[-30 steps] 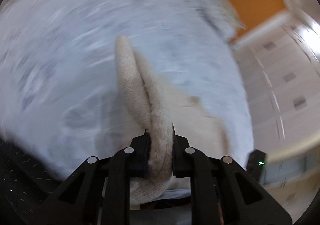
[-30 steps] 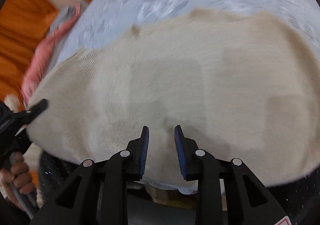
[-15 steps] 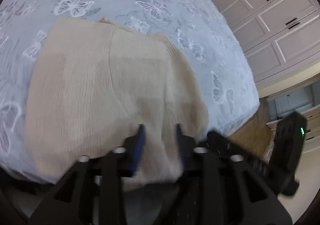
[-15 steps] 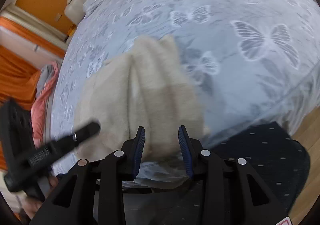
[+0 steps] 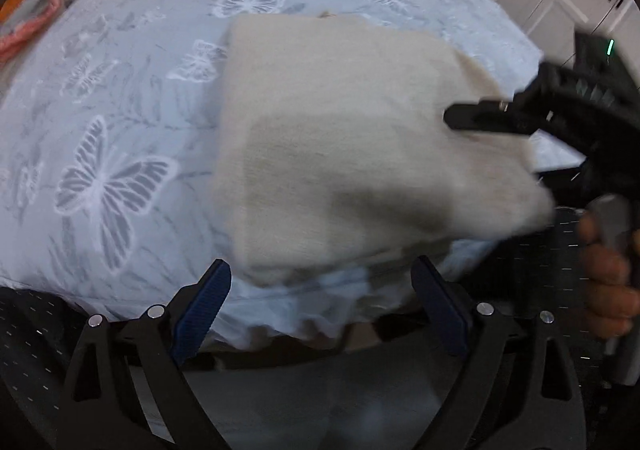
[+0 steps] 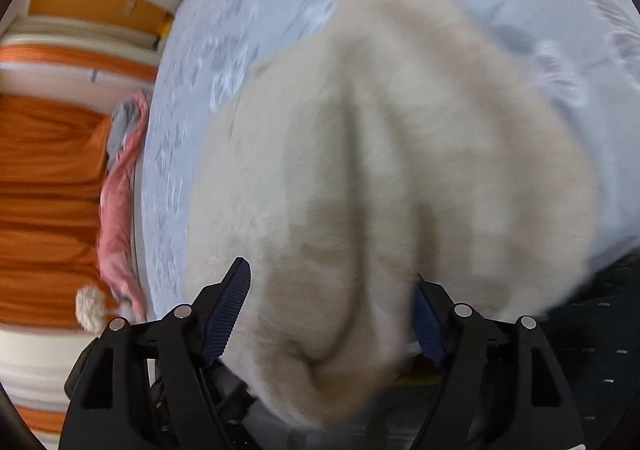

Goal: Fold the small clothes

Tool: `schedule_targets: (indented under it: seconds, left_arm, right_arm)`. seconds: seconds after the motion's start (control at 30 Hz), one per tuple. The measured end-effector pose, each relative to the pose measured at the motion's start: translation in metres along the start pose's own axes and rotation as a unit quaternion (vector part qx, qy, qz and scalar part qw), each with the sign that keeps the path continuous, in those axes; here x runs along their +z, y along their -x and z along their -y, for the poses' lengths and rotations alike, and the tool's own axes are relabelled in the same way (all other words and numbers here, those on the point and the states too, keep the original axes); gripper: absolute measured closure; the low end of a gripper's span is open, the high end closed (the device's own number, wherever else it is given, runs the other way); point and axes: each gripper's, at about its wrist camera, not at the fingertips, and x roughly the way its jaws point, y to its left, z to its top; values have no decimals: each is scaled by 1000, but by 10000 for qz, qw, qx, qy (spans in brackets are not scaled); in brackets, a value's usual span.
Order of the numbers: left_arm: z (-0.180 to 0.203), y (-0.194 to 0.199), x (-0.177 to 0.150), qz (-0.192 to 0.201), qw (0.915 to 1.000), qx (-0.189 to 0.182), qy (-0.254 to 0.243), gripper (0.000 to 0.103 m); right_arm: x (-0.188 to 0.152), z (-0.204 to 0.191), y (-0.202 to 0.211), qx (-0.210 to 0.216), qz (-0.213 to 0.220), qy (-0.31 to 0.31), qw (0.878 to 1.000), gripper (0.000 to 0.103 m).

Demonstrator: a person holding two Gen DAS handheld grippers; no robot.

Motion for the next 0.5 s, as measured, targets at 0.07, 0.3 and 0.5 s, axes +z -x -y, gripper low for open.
schedule_targets:
  seconds: [0.07,0.3,0.5]
  left_arm:
    - [-2,-8,5,-73,9999,146,54,23]
    - [-10,2,21,-64,9988,-384,308,63]
    - [11,-13,22,-242,9988,-391,185,63]
  right_arm:
    - [3,-21,-2,-182,73,386,9991,47]
    - [20,-84,96,446,1561,1516,9750,90]
    - [54,26,46,-1228,898,747,9855,90]
